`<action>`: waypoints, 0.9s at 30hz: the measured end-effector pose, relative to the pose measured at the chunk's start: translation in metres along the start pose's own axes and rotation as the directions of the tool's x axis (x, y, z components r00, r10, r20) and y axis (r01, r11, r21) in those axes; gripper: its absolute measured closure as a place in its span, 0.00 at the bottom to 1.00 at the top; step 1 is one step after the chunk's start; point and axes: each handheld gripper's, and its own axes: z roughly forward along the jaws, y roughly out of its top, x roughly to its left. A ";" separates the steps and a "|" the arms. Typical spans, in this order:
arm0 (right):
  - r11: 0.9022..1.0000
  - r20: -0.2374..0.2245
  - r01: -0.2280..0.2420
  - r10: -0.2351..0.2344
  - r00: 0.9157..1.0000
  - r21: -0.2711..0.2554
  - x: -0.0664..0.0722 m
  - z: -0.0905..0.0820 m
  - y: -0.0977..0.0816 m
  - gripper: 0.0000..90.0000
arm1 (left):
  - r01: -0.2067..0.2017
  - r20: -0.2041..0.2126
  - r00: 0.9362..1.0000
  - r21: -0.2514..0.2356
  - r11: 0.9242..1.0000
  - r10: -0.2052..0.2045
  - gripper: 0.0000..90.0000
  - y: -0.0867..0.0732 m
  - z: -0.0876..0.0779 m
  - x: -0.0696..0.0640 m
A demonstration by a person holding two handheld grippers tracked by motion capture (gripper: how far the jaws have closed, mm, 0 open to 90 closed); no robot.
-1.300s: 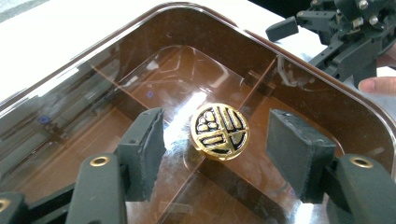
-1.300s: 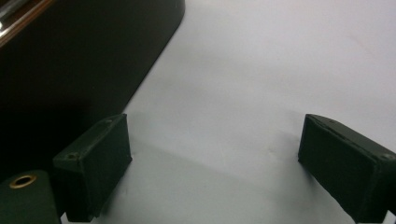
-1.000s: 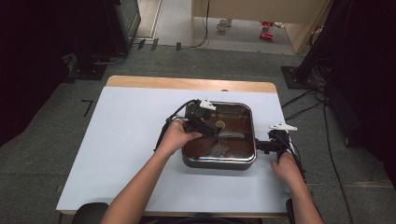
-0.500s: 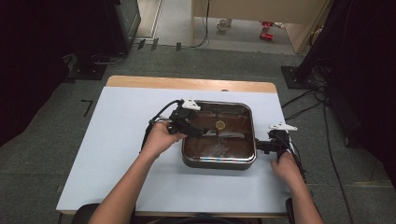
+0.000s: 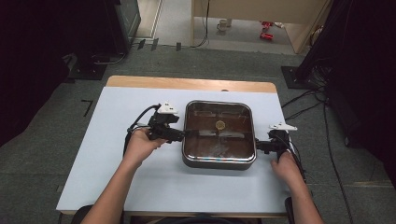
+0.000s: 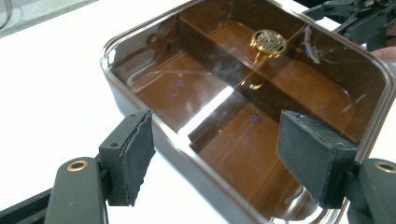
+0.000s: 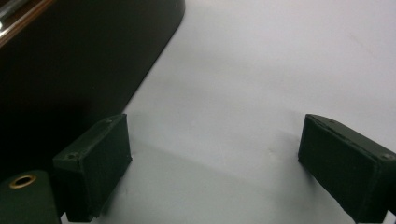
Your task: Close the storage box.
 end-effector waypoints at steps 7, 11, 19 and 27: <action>1.000 0.000 0.000 0.000 1.000 0.000 0.000 0.000 0.000 0.10 | 0.054 -0.003 0.999 -0.033 0.998 -0.054 0.30 -0.020 -0.015 0.009; 1.000 0.000 0.000 0.000 1.000 0.000 0.000 0.000 0.000 0.10 | 0.046 -0.015 0.999 -0.047 0.998 -0.047 0.30 -0.028 -0.023 0.007; 1.000 0.000 0.002 -0.002 1.000 0.000 0.000 0.000 0.000 0.10 | 0.079 -0.061 0.995 -0.050 0.996 -0.082 0.30 -0.049 -0.030 0.012; 1.000 -0.001 0.000 0.000 1.000 0.000 0.000 0.000 0.000 0.10 | 0.084 -0.115 0.990 -0.029 0.996 -0.086 0.27 -0.078 -0.027 0.013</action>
